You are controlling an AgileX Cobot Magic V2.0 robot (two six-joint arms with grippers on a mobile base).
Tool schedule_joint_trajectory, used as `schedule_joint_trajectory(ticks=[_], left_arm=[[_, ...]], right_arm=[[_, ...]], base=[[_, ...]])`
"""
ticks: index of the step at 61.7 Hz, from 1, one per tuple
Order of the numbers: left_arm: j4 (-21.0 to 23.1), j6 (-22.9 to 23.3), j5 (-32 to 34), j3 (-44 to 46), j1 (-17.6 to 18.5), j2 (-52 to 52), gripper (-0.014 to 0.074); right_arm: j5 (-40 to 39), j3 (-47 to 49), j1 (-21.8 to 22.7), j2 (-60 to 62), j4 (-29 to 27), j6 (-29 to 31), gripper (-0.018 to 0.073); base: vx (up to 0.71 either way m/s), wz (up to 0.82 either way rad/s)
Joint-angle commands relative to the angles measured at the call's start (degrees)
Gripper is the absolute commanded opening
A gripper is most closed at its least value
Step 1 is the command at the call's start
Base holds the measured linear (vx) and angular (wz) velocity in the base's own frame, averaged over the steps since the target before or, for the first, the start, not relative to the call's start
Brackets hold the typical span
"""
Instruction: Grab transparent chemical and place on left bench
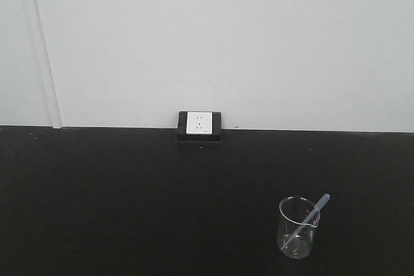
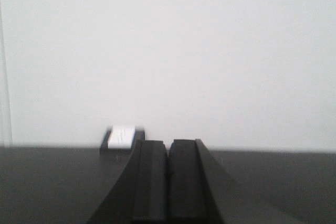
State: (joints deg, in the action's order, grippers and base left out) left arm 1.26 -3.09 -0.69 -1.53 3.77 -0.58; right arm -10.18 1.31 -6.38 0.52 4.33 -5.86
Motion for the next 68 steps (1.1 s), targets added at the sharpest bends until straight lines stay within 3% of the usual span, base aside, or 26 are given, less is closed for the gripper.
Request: schedule_joint_trajectory(ticks=[1,12,25,44,53,68], left_arm=[[0.04,0.45,4.49,-0.93,0.1,-1.1,-0.0003],[0.04,0.45,4.49,-0.93,0.1,-1.1,-0.0003],[0.04,0.45,4.49,-0.93,0.1,-1.1,-0.0003],[0.04,0.45,4.49,-0.93,0.1,-1.1,-0.0003],[0.04,0.45,4.49,-0.93,0.1,-1.1,-0.0003],[0.04,0.45,4.49,-0.93,0.1,-1.1,-0.0003]], right_arm=[[-2.31,9.19,0.2,-2.81,0.19,0.63,-0.0008],[3.05,24.25,0.2,-19.1,1.13,9.58,-0.0008],[3.38,34.56,0.2,-36.58,-1.11,8.12,-0.0008],[0.09,35.65,0.2,-48.26,-3.14,7.19,0.0039],[0.09,35.65,0.2,-50.26,-3.14,7.13,0.0167],[-0.91,35.65,0.2,-52.18,-3.2,7.13,0.0539]], base=[[0.0,0.0],[0.0,0.0],[0.0,0.0],[0.0,0.0],[0.0,0.0],[0.0,0.0]])
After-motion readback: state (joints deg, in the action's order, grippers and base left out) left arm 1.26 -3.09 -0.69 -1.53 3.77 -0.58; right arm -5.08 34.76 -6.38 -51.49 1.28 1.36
